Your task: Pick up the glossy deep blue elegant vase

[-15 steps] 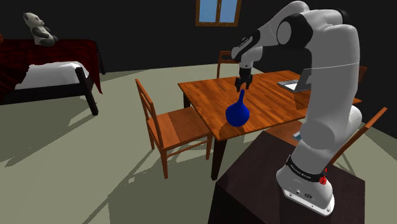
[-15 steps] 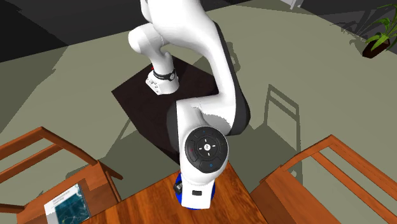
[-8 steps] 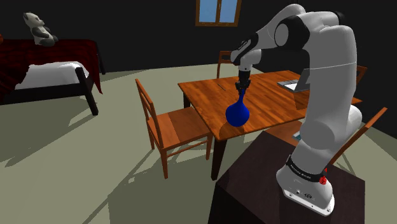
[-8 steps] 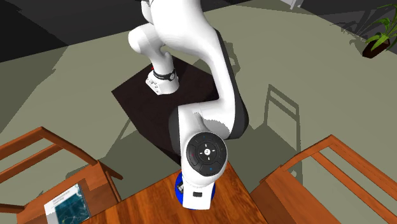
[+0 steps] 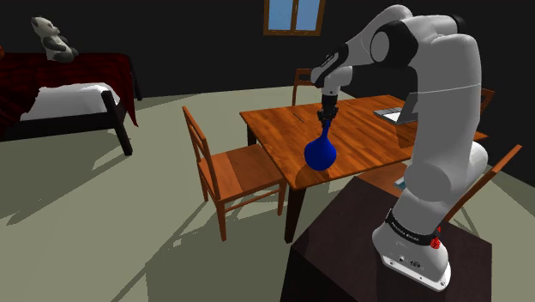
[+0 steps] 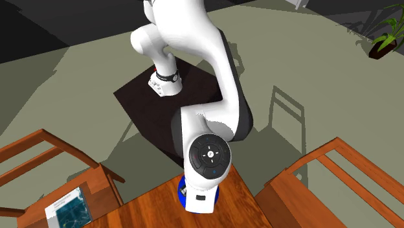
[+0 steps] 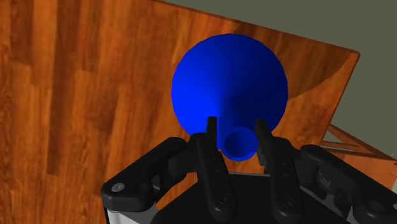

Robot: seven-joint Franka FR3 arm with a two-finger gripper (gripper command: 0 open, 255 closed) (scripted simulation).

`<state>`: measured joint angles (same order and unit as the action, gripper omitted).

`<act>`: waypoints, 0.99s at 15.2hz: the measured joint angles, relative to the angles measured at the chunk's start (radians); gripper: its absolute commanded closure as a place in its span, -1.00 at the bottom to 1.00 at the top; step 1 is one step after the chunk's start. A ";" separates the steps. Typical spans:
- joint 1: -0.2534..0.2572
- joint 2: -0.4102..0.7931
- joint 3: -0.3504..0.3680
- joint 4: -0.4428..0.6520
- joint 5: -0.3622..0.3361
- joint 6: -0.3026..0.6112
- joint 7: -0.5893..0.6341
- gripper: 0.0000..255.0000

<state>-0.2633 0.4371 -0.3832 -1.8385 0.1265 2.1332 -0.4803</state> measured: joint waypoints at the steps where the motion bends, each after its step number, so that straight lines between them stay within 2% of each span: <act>1: 0.000 -0.004 -0.001 0.003 -0.002 -0.007 0.001 1.00; 15: 0.014 -0.090 -0.018 0.071 -0.040 -0.156 0.020 1.00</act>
